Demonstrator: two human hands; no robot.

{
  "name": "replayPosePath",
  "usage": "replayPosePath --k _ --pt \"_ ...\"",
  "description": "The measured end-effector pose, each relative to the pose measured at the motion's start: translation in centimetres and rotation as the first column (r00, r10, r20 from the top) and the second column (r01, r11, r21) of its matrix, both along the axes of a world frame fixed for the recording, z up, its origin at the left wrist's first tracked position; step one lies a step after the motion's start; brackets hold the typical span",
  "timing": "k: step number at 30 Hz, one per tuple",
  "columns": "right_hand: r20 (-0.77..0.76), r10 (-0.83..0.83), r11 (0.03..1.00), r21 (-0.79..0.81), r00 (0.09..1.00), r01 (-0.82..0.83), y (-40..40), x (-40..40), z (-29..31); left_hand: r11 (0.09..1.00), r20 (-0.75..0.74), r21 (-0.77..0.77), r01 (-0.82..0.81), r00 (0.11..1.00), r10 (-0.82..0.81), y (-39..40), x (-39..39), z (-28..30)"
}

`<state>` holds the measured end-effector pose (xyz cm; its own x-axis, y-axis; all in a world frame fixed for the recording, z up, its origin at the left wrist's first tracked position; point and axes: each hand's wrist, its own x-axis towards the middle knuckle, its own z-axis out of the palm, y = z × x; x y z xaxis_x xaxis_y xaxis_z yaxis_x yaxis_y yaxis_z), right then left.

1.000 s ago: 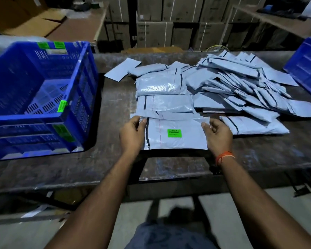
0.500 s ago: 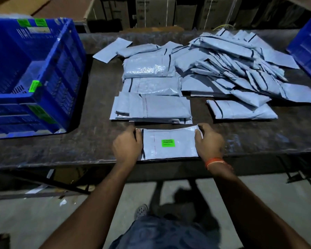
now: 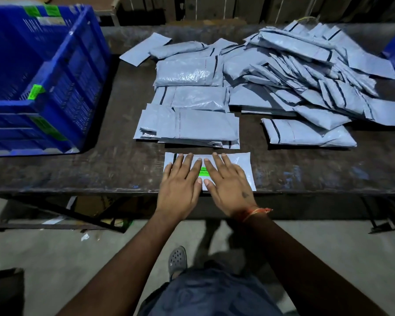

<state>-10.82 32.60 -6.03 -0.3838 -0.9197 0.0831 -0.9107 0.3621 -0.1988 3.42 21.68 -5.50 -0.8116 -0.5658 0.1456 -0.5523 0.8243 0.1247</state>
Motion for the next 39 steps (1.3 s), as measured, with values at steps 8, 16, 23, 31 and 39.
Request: replayPosePath --k 8,16,23,31,39 --pt "-0.024 -0.152 0.988 0.035 0.988 0.153 2.4 -2.8 0.0 0.992 -0.002 0.038 -0.124 0.992 0.125 0.3 0.6 -0.3" --pt "0.056 -0.386 0.922 0.038 0.921 0.385 4.3 -4.1 1.7 0.901 -0.207 0.231 -0.366 0.887 0.413 -0.5 1.4 0.9" --pt "0.354 -0.323 0.918 -0.110 0.878 0.382 3.6 -4.6 2.3 0.771 -0.191 0.541 -0.336 0.844 0.502 -1.3 0.8 2.5" --pt "0.495 -0.345 0.879 -0.127 0.798 0.459 2.9 -5.4 2.6 0.598 -0.372 0.798 -0.081 0.715 0.593 -1.6 1.7 2.9" --pt "0.951 0.016 0.817 -0.191 0.310 0.544 0.4 -4.3 4.2 0.610 -0.495 0.791 0.057 0.646 0.581 -4.3 3.4 7.9"
